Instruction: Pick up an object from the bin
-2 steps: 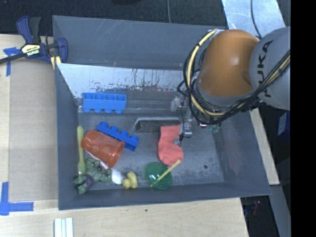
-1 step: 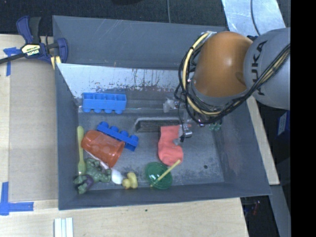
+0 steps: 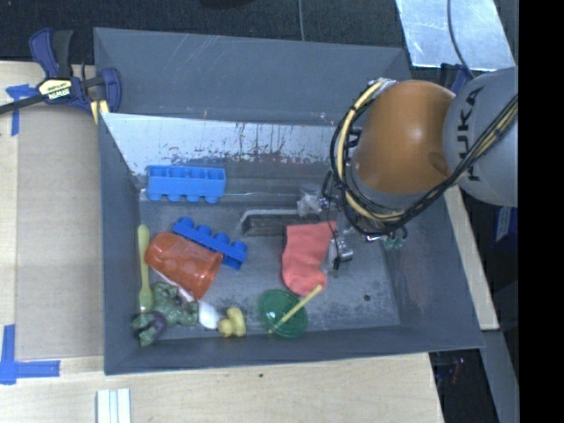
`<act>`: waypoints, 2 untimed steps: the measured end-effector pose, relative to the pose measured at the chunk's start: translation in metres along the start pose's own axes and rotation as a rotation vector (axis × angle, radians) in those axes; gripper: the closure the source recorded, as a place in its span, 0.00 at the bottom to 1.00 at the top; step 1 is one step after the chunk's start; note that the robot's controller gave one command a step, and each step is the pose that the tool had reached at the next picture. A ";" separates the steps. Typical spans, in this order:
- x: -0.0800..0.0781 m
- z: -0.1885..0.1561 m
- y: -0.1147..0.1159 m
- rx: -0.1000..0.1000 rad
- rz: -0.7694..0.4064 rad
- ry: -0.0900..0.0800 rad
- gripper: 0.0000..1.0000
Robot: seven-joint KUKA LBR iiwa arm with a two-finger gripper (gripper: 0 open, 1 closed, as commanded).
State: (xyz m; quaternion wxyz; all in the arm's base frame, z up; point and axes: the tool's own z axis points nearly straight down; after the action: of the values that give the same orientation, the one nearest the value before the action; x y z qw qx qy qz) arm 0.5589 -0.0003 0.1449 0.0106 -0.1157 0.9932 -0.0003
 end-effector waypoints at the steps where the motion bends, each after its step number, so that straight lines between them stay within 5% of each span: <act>1: -0.028 0.070 -0.045 -0.001 -0.125 -0.008 1.00; 2: -0.028 0.070 -0.045 -0.001 -0.125 -0.008 1.00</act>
Offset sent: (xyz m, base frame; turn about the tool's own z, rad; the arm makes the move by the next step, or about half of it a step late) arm 0.0000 0.0000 0.0000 0.0000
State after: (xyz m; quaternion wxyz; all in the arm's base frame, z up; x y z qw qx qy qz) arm 0.5976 -0.0376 0.0753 0.0145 -0.1775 0.9840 0.0001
